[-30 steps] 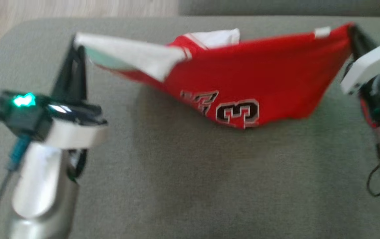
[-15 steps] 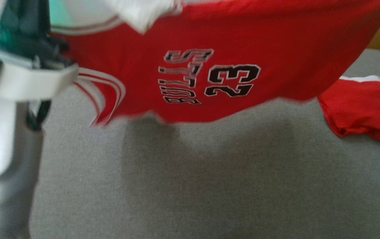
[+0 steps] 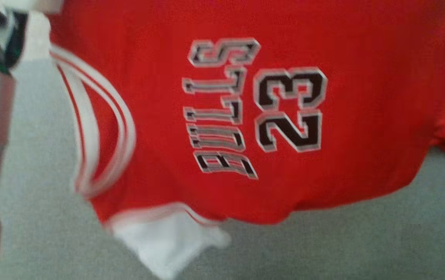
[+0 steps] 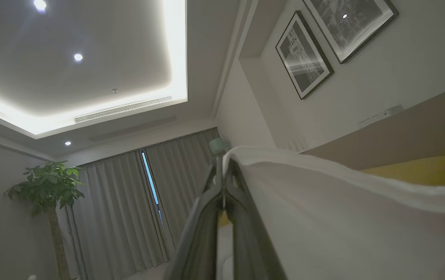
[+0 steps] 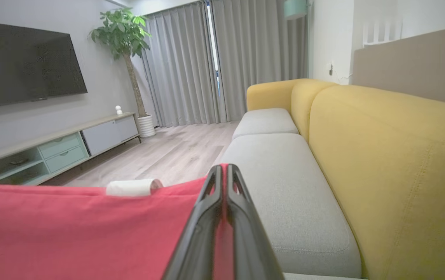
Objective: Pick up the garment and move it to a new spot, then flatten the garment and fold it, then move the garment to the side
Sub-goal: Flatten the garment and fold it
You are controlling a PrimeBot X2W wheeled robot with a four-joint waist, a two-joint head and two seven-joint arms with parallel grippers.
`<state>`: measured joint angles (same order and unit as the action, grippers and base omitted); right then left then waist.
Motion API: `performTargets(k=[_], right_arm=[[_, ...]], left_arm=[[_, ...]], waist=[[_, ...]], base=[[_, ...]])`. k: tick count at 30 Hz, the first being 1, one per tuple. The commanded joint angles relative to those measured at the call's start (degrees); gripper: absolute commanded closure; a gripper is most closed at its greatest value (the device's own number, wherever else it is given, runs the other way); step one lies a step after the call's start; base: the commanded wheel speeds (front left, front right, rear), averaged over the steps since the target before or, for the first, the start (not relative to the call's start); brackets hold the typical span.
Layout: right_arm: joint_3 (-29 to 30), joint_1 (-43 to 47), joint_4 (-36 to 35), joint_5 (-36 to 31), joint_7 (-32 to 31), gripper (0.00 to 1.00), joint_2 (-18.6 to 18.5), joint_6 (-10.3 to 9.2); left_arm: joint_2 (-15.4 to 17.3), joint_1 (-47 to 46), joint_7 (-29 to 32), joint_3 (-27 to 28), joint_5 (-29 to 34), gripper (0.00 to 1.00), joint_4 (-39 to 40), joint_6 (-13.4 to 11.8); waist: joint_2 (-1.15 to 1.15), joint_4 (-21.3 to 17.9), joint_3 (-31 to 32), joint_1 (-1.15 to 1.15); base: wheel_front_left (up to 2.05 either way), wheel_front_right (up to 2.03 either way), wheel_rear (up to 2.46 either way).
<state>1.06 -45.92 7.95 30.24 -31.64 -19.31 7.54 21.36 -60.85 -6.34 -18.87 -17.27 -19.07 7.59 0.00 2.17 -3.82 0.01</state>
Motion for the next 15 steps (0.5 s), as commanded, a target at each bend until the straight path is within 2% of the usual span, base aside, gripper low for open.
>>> performTargets(k=[1, 8, 12, 15], right_arm=[[-1.5, -5.1, -0.7, -1.5, 1.0, 1.0, 0.4, -0.05], [-7.0, -20.7, 12.1, -10.3, 13.8, 1.0, 4.3, -0.05], [-6.3, -30.0, 21.0, -15.8, 23.1, 1.0, 5.1, -0.05], [-6.2, -32.4, 23.6, -17.4, 25.7, 1.0, 4.9, -0.05]], left_arm=[[3.4, -5.5, -0.1, 1.4, 0.0, 1.0, -0.2, -0.1], [4.7, -17.8, -5.6, -0.9, 2.2, 1.0, -12.4, -0.1], [3.9, -25.7, -8.4, -0.9, 4.6, 1.0, -16.7, -0.5], [3.2, -27.2, -8.6, -0.4, 4.3, 1.0, -16.5, -0.5]], waist=[[0.0, -0.1, -4.0, -0.01], [0.0, -0.6, -13.5, -0.01], [0.0, 0.3, -18.4, -0.01], [0.0, 1.0, -20.3, -0.01]], base=[[0.0, 0.0, 0.0], [0.0, 0.0, 0.0], [0.0, 0.0, 0.0], [0.0, 0.0, 0.0]])
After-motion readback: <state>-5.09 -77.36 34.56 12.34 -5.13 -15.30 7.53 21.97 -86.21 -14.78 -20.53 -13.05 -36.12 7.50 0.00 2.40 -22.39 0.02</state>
